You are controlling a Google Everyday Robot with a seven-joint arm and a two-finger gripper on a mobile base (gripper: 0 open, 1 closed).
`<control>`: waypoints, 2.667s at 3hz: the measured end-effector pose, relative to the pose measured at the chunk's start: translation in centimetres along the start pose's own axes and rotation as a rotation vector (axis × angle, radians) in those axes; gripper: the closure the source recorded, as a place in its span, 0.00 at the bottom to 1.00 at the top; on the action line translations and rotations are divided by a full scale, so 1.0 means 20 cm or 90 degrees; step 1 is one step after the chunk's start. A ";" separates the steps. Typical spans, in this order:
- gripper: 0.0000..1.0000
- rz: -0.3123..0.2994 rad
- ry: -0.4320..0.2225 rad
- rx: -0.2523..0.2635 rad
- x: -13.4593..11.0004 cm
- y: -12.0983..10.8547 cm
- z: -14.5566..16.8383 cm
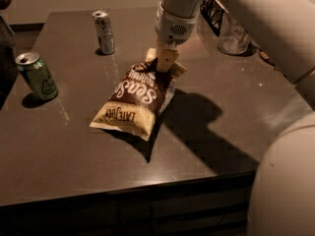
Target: Move brown chip bag near green can
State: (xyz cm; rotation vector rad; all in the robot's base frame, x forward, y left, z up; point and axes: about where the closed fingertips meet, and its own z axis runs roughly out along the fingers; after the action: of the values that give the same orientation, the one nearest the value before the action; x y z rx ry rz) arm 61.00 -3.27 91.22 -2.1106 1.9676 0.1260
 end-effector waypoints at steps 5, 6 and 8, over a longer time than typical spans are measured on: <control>1.00 0.172 -0.177 -0.019 -0.50 -0.19 -0.14; 1.00 0.164 -0.183 -0.039 -0.60 -0.14 -0.10; 0.59 0.188 -0.158 -0.038 -0.71 -0.11 -0.01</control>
Offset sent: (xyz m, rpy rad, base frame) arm 0.0628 0.0433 0.0538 0.2114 0.0865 -0.2812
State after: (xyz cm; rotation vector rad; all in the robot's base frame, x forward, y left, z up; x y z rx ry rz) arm 61.99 10.66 94.98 -1.7242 2.1269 0.4819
